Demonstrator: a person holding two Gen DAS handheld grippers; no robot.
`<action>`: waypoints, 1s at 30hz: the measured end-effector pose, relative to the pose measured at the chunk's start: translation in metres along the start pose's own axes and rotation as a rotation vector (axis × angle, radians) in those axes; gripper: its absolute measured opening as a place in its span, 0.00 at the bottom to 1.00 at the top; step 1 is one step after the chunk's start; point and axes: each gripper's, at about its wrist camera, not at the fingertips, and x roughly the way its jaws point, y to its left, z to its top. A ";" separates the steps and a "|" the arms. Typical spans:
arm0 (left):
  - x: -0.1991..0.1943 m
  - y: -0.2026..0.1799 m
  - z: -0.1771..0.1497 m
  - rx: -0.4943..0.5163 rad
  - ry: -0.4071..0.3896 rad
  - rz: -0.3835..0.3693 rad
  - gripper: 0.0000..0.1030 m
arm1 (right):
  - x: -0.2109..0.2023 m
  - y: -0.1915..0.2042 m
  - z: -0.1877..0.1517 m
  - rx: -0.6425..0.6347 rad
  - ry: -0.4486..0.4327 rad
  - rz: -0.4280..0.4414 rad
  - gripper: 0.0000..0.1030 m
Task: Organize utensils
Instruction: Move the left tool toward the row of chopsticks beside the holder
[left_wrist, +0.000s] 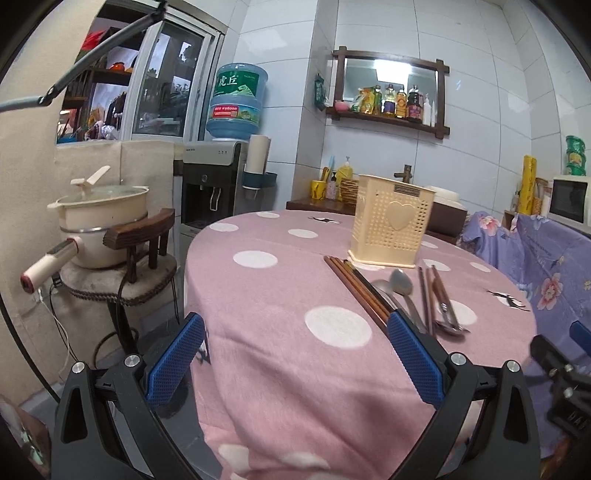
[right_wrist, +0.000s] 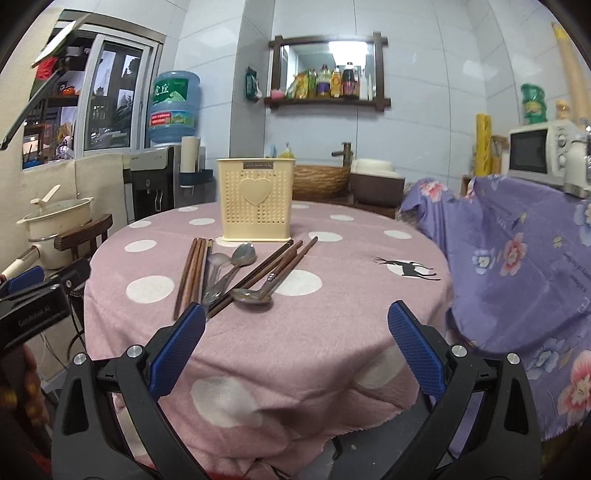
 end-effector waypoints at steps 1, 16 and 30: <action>0.007 0.000 0.007 0.015 0.010 -0.003 0.95 | 0.007 -0.009 0.006 0.026 0.020 -0.009 0.95; 0.123 -0.006 0.064 0.044 0.379 -0.136 0.66 | 0.126 -0.041 0.051 0.098 0.375 0.052 0.90; 0.193 -0.026 0.064 0.059 0.574 -0.171 0.34 | 0.233 -0.028 0.081 0.171 0.551 0.064 0.49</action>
